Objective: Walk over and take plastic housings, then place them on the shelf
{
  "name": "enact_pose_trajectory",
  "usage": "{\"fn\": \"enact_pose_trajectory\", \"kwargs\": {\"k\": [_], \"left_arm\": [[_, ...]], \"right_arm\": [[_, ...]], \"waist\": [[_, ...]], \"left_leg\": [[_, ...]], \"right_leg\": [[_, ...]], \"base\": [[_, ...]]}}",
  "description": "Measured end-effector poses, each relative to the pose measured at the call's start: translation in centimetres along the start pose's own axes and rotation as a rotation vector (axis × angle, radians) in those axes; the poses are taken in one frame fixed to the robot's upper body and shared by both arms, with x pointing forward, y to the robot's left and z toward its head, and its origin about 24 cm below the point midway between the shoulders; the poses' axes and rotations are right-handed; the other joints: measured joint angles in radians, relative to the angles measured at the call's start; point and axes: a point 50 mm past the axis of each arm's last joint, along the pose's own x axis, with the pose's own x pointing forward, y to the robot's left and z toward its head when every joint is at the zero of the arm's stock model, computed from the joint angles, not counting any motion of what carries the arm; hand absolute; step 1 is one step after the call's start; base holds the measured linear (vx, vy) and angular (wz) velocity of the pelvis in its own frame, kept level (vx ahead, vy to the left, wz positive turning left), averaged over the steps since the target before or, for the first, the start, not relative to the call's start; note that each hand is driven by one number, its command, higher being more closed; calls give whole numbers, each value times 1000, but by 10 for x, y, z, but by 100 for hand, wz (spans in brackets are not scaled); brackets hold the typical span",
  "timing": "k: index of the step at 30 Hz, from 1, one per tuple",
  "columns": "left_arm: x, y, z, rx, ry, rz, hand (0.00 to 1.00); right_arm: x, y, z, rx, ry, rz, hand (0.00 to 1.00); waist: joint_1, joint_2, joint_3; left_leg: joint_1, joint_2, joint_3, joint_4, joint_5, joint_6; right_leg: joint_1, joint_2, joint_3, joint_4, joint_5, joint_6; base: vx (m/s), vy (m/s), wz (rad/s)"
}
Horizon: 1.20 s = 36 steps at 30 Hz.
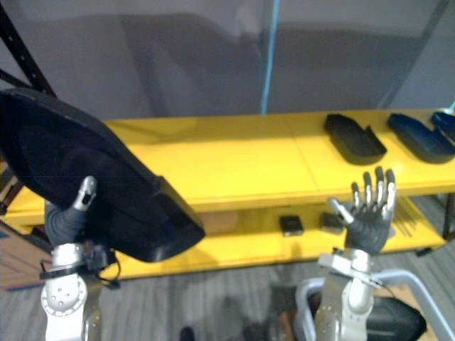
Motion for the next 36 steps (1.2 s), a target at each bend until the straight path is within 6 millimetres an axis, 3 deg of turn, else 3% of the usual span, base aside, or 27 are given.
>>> {"fn": "enact_pose_trajectory", "kwargs": {"k": [5, 8, 15, 22, 29, 36], "left_arm": [[17, 0, 9, 39, -49, -47, 100], [21, -1, 4, 38, -14, -47, 100], [41, 8, -35, 101, 179, -52, 100], [71, 21, -56, 161, 255, -7, 100], [101, 25, -54, 158, 227, 138, 100], [103, 32, -43, 55, 160, 247, 100]], "right_arm": [[-9, -8, -5, -23, 57, -23, 0], [-14, -11, -6, -32, 77, -17, 0], [-22, -16, -15, -51, 160, 6, 0], [-31, -14, -26, -59, 258, 79, 0], [-40, -5, -44, -19, 360, 158, 0], [-51, -3, -51, -20, 426, 185, 0]], "waist": [[-6, 3, 0], [-28, 13, -2], [-55, 54, -16], [-81, 61, -18], [-89, 68, -19], [-102, 85, -30]], "left_leg": [[19, 0, 30, 0, -10, -1], [26, -1, 41, 0, -12, 0], [36, 17, 94, 0, -13, -6], [36, 22, 120, 0, -4, -10], [35, 21, 138, -1, -4, -9], [33, 26, 135, -1, -2, -11]], "right_leg": [[-1, -5, 30, 0, 6, 1], [-2, -5, 36, 0, 10, 1], [-25, 10, 85, -12, 29, -5], [-39, 13, 110, -14, 40, -4], [-54, 18, 136, -14, 50, -5], [-54, 24, 134, -16, 51, -6]], "base": [[14, 6, -15], [0, 13, -17], [-26, 5, -20], [-9, 6, -11], [-3, 10, -8], [0, 0, 0]]}}
